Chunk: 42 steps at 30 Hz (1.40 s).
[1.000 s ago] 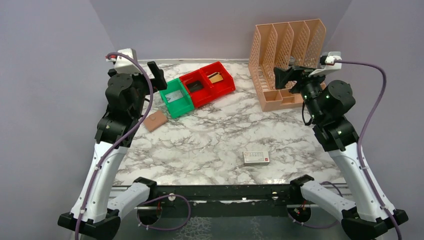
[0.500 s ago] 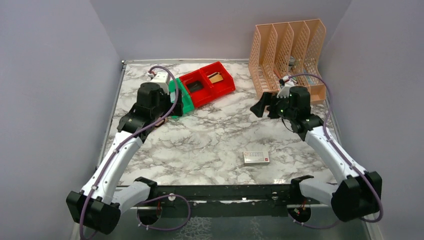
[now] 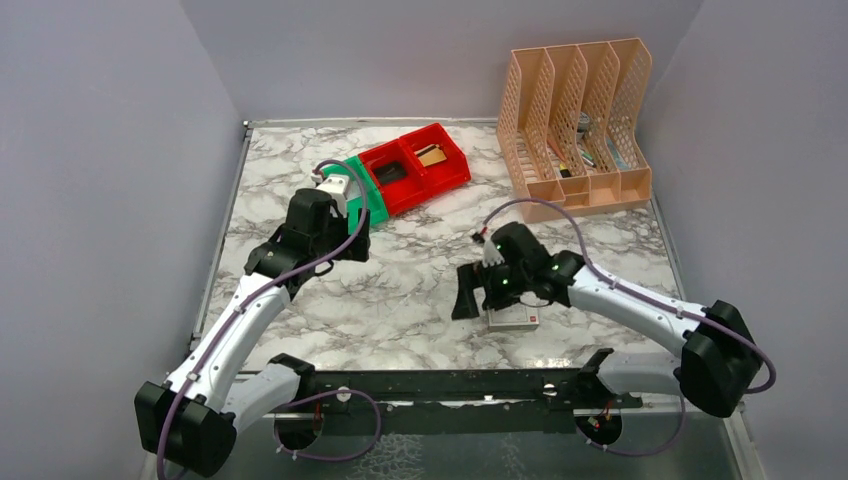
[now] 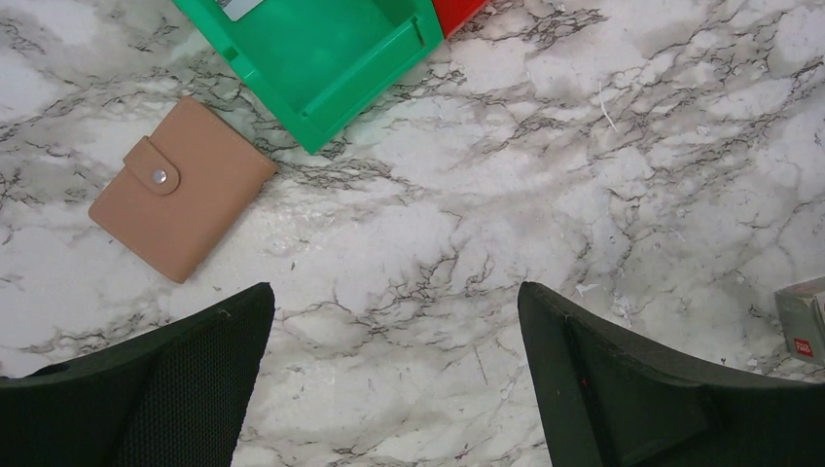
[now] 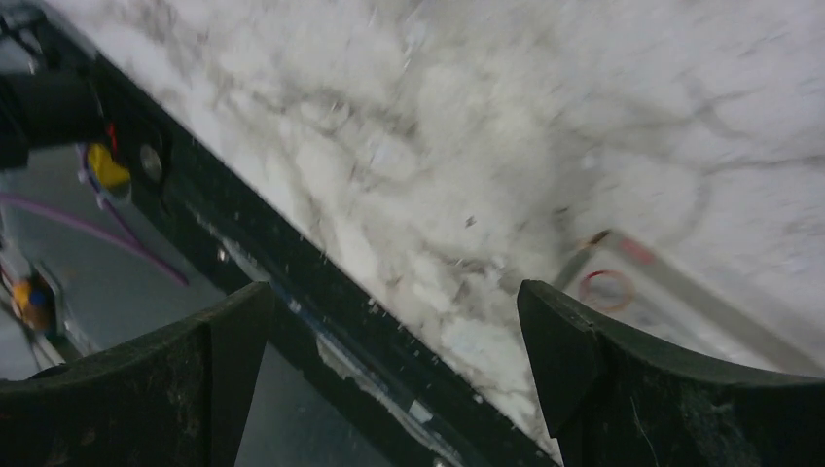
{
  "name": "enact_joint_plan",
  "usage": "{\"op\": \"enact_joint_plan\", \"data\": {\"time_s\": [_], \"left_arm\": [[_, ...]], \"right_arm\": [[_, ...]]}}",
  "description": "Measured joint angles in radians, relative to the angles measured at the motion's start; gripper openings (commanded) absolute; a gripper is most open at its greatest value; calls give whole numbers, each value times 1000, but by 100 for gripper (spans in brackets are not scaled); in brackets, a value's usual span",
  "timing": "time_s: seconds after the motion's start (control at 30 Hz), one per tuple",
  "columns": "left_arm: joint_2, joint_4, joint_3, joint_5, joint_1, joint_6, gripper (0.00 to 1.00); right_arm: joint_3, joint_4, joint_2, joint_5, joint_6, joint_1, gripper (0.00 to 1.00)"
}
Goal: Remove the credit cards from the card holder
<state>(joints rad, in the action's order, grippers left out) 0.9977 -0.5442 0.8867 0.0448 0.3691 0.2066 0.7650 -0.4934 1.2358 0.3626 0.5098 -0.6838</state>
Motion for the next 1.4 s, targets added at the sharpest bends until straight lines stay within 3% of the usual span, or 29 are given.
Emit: {"op": "enact_joint_plan", "data": {"time_s": [0.2, 0.33, 0.43, 0.67, 0.77, 0.97, 1.07, 1.27, 1.4], "left_arm": [[-5, 1, -5, 0, 0, 1, 99], [-5, 1, -5, 0, 0, 4, 99], [-5, 0, -5, 0, 2, 8, 99], [2, -6, -4, 0, 6, 12, 99], [17, -7, -4, 0, 6, 15, 99], [27, -12, -4, 0, 6, 18, 99], [27, -13, -4, 1, 6, 22, 99], [27, -14, -4, 0, 6, 35, 99], [23, -22, -4, 1, 6, 49, 99]], "right_arm": [[41, -87, 56, -76, 80, -324, 99], [59, -170, 138, -245, 195, -389, 99], [58, -259, 174, -387, 272, -328, 99], [-19, -314, 35, -577, 312, 127, 99], [-10, -310, 7, -586, 290, 230, 99], [2, -193, -92, -392, 156, 229, 93], [19, -125, -119, -313, 117, 172, 93], [186, -35, 146, -259, 48, -26, 93], [209, -18, 279, -292, 40, -78, 93]]}}
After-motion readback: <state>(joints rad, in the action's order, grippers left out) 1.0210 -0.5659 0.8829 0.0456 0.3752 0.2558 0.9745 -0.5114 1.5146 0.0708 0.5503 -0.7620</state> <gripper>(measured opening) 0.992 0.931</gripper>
